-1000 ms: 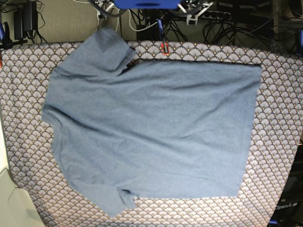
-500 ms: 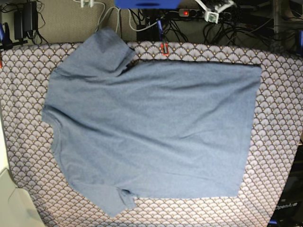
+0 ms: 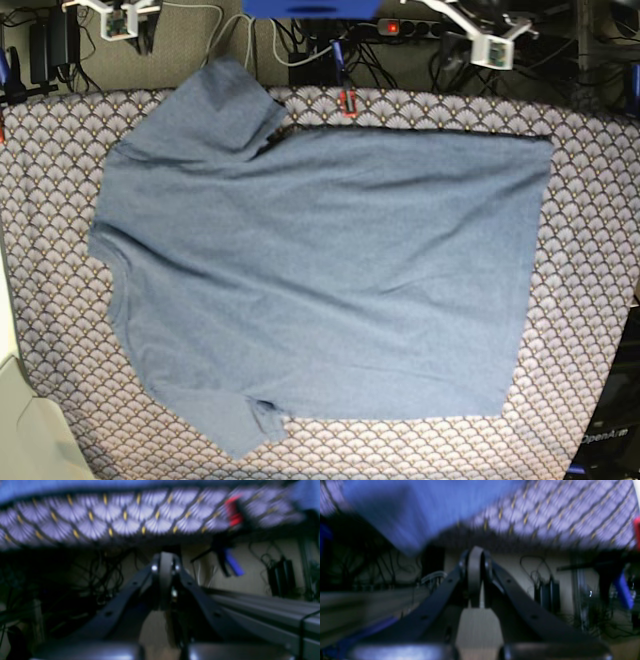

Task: Fold the T-shirt properly
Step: 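Lower both grippers onto the shirt's collar-side edge and grasp it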

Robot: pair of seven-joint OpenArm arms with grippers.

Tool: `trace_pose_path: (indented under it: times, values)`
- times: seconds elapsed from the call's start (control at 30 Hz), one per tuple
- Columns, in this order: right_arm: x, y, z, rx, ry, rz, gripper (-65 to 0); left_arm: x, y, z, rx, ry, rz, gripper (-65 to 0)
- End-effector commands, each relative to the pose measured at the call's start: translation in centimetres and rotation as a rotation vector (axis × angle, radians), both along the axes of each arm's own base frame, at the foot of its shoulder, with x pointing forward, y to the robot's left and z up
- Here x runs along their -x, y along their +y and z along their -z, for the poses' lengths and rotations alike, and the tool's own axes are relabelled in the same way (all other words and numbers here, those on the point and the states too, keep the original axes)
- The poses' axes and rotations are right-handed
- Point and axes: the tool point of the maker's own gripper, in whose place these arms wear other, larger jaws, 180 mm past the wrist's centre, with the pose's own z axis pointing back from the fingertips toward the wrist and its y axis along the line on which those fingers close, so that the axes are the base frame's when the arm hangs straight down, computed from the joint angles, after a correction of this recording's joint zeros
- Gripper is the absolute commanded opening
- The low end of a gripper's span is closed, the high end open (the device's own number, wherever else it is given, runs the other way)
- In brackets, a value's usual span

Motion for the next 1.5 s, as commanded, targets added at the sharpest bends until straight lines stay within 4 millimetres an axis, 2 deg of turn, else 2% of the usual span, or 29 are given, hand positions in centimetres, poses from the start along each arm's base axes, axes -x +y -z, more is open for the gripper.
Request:
trace_pose_path:
  times: [0.0, 0.07, 0.13, 0.27, 0.33, 0.4, 0.5, 0.6, 0.73, 0.8, 0.87, 0.93, 1.07, 1.17, 1.27, 1.4, 1.47]
  values:
    - [-0.8, -0.2, -0.6, 0.007, -0.039, -0.003, -64.5, -0.3, 0.8, -0.4, -0.012, -0.015, -0.011, -64.5]
    - [-2.2, -0.5, -0.8, 0.012, -0.079, 0.000, -59.4, -2.1, 2.1, -0.8, -0.024, -0.054, -0.041, -64.3]
    - [-3.9, -0.4, -1.3, 0.011, -0.131, 0.002, -51.8, -3.1, 3.1, -1.1, -0.022, -0.072, -0.073, -60.7]
    - [-7.4, -0.2, -2.3, -0.006, -0.237, 0.029, -35.8, -4.6, 5.1, -2.0, 0.025, -0.100, -0.160, -39.4]
    - [-9.2, -0.2, -2.8, -0.009, -0.280, 0.035, -31.9, -5.6, 5.9, -2.6, 0.050, -0.128, -0.198, -29.7]
    - [-10.2, -0.1, -2.7, -0.015, -0.302, 0.039, -30.7, -7.0, 6.2, -3.4, 0.075, -0.169, -0.216, -26.4]
    - [-10.6, 0.0, -2.3, -0.072, -0.308, 0.084, -30.6, -7.7, 6.4, -3.3, 0.088, -0.181, -0.230, -26.6]
    - [-10.4, -0.1, -0.4, -0.158, -0.244, 0.135, -30.6, -8.8, 6.7, -3.1, 0.092, -0.192, -0.242, -26.5]
    - [-9.4, -0.3, 3.3, -0.296, -0.115, 0.216, -30.7, -9.8, 6.4, -1.8, 0.099, -0.119, -0.233, -26.4]
    - [-8.6, -0.6, 4.9, -0.349, -0.071, 0.254, -30.7, -9.9, 6.2, -1.3, 0.104, -0.079, -0.230, -26.4]
    - [-8.0, -0.8, 5.8, -0.391, -0.045, 0.288, -30.7, -10.0, 6.8, -1.3, 0.096, -0.072, -0.243, -26.4]
    - [-7.7, -1.0, 6.2, -0.425, -0.034, 0.310, -30.7, -10.1, 7.4, -1.6, 0.101, -0.084, -0.281, -26.4]
    - [-7.8, -0.9, 6.1, -0.454, -0.028, 0.306, -30.7, -10.6, 9.9, -2.7, 0.081, -0.135, -0.365, -26.2]
    - [-8.4, 0.3, 6.1, -0.476, -0.029, 0.283, -30.8, -10.4, 12.2, -3.2, 0.050, -0.154, -0.419, -26.2]
    - [-8.5, 1.9, 6.3, -0.505, -0.017, 0.253, -31.0, -10.7, 13.5, -3.9, 0.032, -0.179, -0.446, -26.2]
    - [-9.5, 3.6, 6.0, -0.536, -0.026, 0.218, -32.3, -10.8, 14.3, -2.6, 0.036, -0.155, -0.476, -26.2]
    - [-9.6, 3.8, 6.4, -0.538, -0.017, 0.216, -36.9, -10.6, 14.8, -1.0, 0.045, -0.122, -0.499, -26.3]
